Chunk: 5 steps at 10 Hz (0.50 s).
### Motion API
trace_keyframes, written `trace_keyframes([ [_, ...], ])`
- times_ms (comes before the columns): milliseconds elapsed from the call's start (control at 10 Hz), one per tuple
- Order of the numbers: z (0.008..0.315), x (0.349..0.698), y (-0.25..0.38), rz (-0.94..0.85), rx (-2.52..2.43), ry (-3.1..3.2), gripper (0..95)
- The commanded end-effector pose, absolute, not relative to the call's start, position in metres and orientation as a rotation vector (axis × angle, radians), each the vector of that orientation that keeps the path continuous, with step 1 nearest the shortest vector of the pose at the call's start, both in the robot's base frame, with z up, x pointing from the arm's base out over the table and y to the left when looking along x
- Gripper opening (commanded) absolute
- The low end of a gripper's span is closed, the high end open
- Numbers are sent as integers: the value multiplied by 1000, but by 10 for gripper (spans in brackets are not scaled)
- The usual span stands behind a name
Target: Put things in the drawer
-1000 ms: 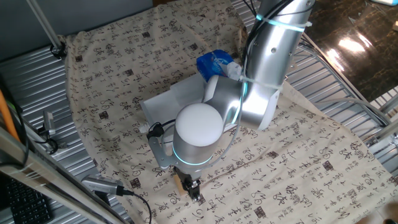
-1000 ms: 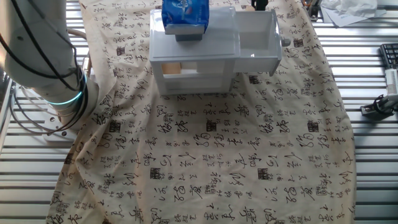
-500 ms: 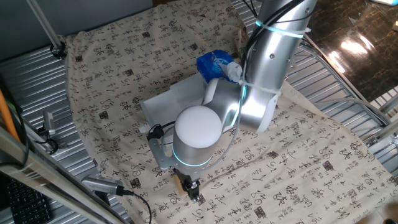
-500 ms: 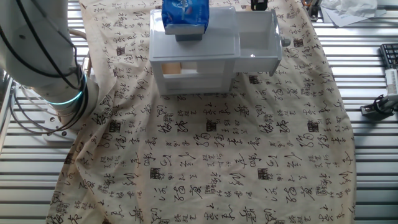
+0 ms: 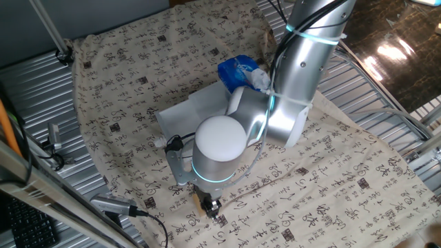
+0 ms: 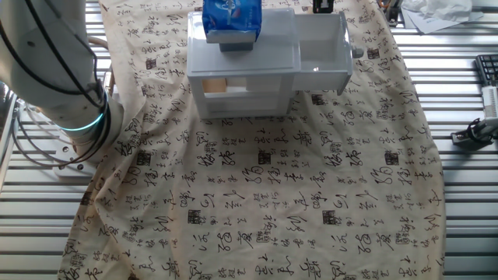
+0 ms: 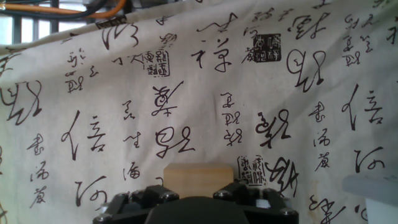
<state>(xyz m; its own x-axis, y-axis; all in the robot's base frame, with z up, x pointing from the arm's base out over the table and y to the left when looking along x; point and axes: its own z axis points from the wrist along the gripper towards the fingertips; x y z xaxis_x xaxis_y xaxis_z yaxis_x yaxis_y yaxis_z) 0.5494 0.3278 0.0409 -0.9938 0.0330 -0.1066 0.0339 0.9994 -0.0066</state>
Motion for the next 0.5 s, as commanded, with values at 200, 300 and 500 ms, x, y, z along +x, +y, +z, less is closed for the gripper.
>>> trace_keyframes([
  [200,41,550,329,-13,53,3036,0],
  [300,44,550,329,-9,50,3037,0],
  [500,55,551,329,-7,46,3038,0],
])
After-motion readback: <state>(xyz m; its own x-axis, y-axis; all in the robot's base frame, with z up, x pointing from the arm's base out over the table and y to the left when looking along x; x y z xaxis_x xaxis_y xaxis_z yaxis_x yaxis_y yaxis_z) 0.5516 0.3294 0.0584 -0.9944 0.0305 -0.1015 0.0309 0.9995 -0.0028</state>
